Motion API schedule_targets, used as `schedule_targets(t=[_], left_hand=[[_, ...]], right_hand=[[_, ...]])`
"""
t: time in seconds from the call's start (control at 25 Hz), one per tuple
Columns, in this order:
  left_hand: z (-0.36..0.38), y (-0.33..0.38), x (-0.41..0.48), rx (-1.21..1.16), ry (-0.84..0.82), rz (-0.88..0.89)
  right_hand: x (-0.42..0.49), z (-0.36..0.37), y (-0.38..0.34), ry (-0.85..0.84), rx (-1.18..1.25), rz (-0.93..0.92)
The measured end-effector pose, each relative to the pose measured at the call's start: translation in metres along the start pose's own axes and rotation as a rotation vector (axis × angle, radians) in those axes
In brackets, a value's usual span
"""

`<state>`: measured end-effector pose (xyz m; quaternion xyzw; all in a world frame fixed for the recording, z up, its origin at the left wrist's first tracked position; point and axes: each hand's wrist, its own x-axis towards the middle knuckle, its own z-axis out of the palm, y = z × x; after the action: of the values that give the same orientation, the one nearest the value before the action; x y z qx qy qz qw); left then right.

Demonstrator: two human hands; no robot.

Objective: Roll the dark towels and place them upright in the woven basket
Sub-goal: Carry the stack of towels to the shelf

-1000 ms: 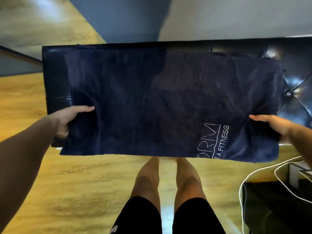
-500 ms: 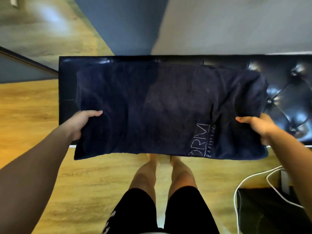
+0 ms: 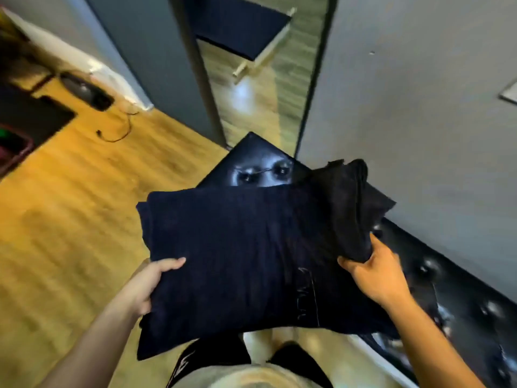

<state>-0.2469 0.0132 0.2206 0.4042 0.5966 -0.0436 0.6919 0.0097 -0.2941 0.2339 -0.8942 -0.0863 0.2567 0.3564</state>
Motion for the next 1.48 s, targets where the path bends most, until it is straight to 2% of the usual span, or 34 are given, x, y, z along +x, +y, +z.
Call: schedule_targets(t=[0.16, 0.24, 0.36, 0.4, 0.56, 0.8, 0.96, 1.12, 1.36, 1.48], left_hand=[[-0.074, -0.083, -0.092, -0.343, 0.143, 0.001], [-0.131, -0.156, -0.156, -0.537, 0.333, 0.094], [-0.154, -0.189, -0.178, -0.692, 0.42, 0.159], [-0.181, -0.226, -0.201, -0.809, 0.478, 0.196], [-0.259, -0.355, -0.26, -1.042, 0.653, 0.208], [-0.37, -0.504, -0.344, -1.258, 0.885, 0.226], [-0.435, -0.563, -0.384, -1.309, 1.124, 0.15], [-0.51, -0.616, -0.404, -1.387, 1.293, 0.057], [-0.631, -0.637, -0.441, -1.597, 1.541, -0.074], [-0.695, -0.661, -0.458, -1.631, 1.609, -0.083]], right_hand=[[-0.036, 0.037, -0.062, -0.242, -0.064, -0.195], [-0.083, 0.101, -0.105, -0.456, -0.17, -0.354], [-0.113, 0.126, -0.141, -0.562, -0.23, -0.448], [-0.144, 0.163, -0.155, -0.634, -0.304, -0.531], [-0.264, 0.275, -0.193, -0.818, -0.417, -0.675], [-0.462, 0.435, -0.21, -1.072, -0.503, -0.78], [-0.575, 0.528, -0.224, -1.236, -0.569, -0.877], [-0.677, 0.648, -0.246, -1.402, -0.65, -0.957], [-0.844, 0.808, -0.297, -1.665, -0.77, -1.082], [-0.935, 0.869, -0.312, -1.764, -0.826, -1.176]])
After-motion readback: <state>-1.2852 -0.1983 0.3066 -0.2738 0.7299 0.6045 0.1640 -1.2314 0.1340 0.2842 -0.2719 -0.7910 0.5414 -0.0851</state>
